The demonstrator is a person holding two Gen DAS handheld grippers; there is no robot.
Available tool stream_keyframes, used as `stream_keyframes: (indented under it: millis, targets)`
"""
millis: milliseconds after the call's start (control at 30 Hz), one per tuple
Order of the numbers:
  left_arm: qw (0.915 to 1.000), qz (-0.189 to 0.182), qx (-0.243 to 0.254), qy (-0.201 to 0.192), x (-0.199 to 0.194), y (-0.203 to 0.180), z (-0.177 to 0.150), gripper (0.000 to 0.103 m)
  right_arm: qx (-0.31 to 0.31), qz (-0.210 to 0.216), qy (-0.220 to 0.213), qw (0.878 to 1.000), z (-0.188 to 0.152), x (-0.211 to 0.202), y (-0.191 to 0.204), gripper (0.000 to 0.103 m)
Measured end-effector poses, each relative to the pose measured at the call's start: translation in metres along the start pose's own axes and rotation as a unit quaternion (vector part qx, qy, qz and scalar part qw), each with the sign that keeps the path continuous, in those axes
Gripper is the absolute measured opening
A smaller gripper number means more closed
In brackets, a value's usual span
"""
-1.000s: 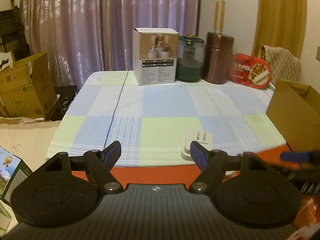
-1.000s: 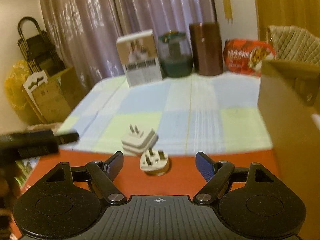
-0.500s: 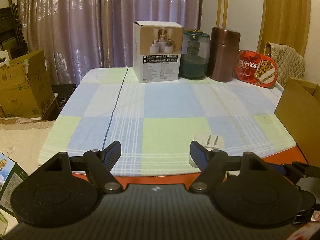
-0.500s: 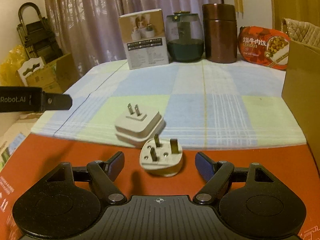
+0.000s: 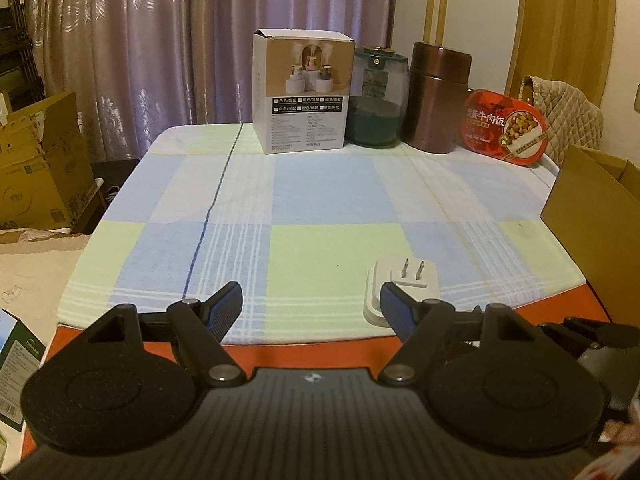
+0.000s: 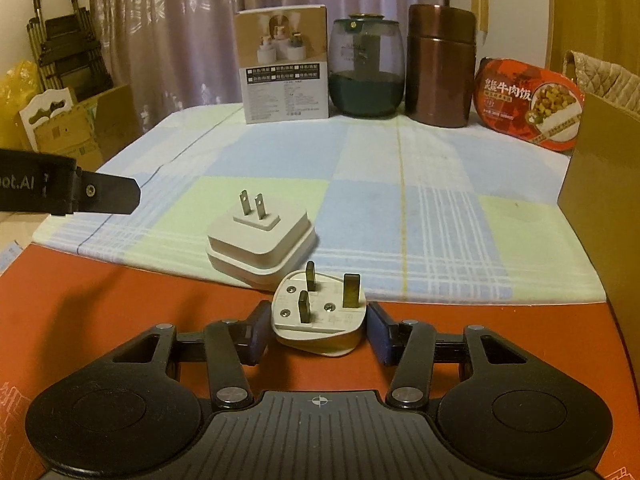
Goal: Organize rigid objects
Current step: 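Grasp the white three-prong UK plug adapter with the right tool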
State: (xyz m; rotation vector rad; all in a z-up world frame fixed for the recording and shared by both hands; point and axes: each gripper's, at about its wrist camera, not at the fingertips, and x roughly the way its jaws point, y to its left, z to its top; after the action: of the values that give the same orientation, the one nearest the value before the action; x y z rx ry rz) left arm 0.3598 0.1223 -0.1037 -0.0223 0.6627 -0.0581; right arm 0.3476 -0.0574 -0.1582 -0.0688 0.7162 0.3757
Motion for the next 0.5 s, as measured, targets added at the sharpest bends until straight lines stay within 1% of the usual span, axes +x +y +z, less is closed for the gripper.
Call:
stream_keyframes:
  millis: [167, 300, 400, 500]
  targets:
    - [0.9996, -0.019, 0.022, -0.004, 0.003, -0.012, -0.002, 0.072, -0.002, -0.010, -0.008, 1.000, 0.017, -0.021, -0.014, 0.047]
    - [0.9977, -0.041, 0.055, -0.003, 0.017, -0.031, -0.004, 0.072, 0.009, -0.014, -0.012, 1.000, 0.037, -0.043, -0.040, 0.047]
    - [0.9961, -0.053, 0.070, 0.005, 0.030, -0.043, -0.005, 0.072, 0.026, -0.021, -0.020, 0.999, 0.042, -0.058, -0.058, 0.047]
    - [0.9956, -0.065, 0.067, 0.008, 0.042, -0.050, -0.004, 0.072, 0.062, -0.022, -0.016, 0.998, 0.045, -0.062, -0.075, 0.047]
